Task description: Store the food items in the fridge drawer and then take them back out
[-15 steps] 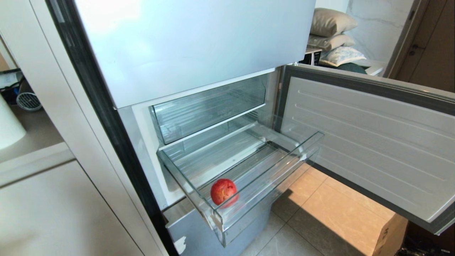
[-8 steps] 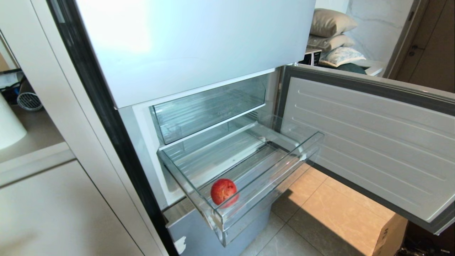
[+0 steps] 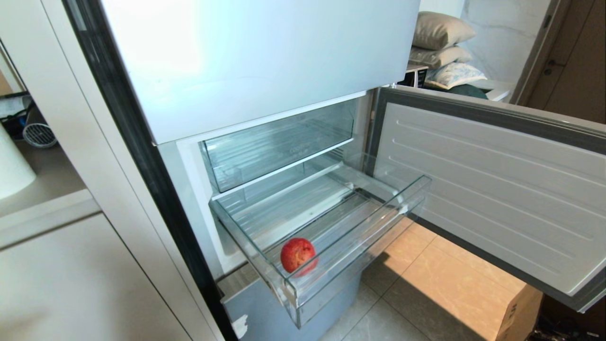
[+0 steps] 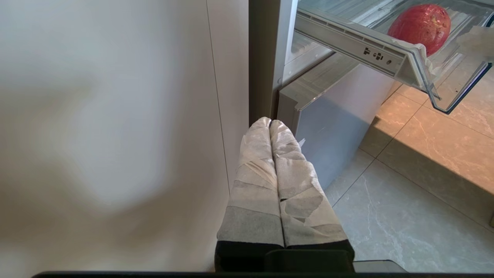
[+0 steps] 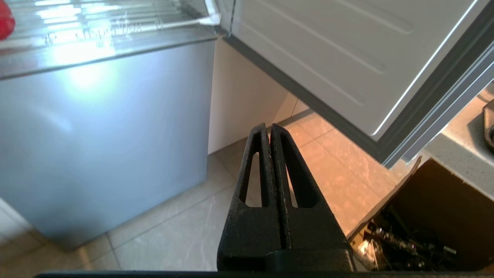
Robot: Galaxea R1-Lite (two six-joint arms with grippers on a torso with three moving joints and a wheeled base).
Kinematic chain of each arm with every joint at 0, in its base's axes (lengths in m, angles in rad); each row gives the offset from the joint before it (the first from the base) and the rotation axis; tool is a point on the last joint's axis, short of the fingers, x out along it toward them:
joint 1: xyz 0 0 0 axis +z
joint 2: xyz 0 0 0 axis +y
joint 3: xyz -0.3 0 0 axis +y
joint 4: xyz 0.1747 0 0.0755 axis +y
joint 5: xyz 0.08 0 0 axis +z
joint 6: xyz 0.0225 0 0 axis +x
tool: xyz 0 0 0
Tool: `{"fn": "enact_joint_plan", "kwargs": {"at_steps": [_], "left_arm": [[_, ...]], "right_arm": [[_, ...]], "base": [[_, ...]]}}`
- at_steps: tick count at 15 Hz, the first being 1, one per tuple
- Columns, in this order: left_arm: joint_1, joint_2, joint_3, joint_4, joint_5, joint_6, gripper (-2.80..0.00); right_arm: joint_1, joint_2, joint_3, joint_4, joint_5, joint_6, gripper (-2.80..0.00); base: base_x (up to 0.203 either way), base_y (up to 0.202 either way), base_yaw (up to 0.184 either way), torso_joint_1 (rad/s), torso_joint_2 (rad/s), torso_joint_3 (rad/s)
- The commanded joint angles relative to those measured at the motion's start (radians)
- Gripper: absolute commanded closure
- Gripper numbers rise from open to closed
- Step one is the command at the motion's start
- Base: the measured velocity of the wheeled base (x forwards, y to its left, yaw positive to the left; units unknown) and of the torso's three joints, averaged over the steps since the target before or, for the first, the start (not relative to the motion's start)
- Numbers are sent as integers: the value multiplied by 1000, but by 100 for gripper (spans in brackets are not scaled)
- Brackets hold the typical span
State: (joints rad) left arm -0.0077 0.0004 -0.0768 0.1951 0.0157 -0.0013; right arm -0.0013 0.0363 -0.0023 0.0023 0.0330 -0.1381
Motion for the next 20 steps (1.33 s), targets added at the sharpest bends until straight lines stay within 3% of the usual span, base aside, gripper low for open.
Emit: {"fn": "enact_joint_plan", "kwargs": {"at_steps": [1, 8, 15, 18, 20], "left_arm": [[-1, 0, 0, 1, 0, 0, 0], [0, 0, 0, 1, 0, 0, 0], [0, 0, 0, 1, 0, 0, 0], [0, 0, 0, 1, 1, 0, 0], [0, 0, 0, 1, 0, 0, 0]], "right_arm": [[3, -35, 2, 4, -2, 2, 0], [3, -35, 2, 4, -8, 34, 0], [3, -35, 2, 4, -12, 43, 0], [3, -35, 2, -4, -34, 135, 0], [3, -35, 4, -4, -33, 131, 0]], "base": [[0, 0, 0, 0, 0, 0], [1, -1, 10, 0, 0, 0], [2, -7, 167, 1, 1, 4], [0, -6, 176, 2, 2, 0], [0, -8, 176, -1, -1, 0]]}}
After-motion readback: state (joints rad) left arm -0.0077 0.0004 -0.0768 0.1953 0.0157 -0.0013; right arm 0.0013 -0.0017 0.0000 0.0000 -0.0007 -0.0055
